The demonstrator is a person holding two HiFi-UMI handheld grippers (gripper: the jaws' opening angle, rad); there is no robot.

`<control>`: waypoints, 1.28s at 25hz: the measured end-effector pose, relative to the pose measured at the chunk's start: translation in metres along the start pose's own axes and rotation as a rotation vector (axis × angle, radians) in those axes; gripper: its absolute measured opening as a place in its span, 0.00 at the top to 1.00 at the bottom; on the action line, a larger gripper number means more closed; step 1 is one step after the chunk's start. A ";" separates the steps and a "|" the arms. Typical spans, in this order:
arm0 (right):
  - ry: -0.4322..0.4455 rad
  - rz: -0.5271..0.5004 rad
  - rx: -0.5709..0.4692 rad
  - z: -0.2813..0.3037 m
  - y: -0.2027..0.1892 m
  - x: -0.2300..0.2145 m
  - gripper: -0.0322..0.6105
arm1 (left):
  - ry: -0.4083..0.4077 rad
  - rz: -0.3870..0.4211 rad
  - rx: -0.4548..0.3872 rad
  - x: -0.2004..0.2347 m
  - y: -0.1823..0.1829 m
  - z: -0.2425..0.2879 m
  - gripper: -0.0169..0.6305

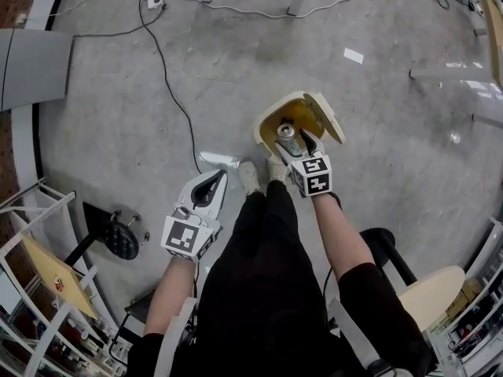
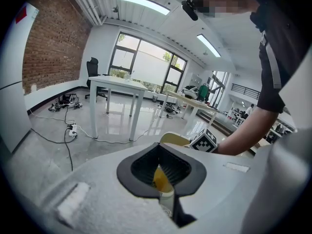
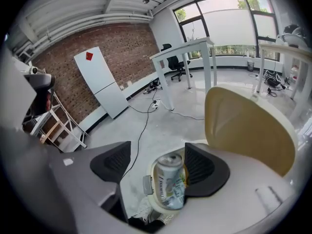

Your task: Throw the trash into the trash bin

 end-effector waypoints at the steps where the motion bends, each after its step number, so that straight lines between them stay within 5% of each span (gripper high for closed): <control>1: -0.004 0.003 -0.006 -0.001 0.001 -0.001 0.41 | -0.003 -0.001 0.000 0.000 0.000 0.000 0.97; 14: -0.097 -0.031 -0.147 -0.069 0.041 -0.008 0.78 | -0.029 0.010 -0.074 -0.005 0.022 -0.002 0.97; 24: -0.332 -0.063 -0.461 -0.219 0.116 -0.006 0.86 | -0.093 0.100 -0.293 -0.023 0.114 -0.045 0.97; 32: -0.520 -0.001 -0.688 -0.351 0.116 0.001 0.89 | -0.127 0.107 -0.441 -0.042 0.142 -0.099 0.97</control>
Point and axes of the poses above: the fingertips, and each gripper's own axes: z forward along the fingers, x to its left, y out of its top, the point moved 4 cm from there along -z, backward along the fingers, and after that the axes turned 11 degrees about -z, right-handed, at the moved point
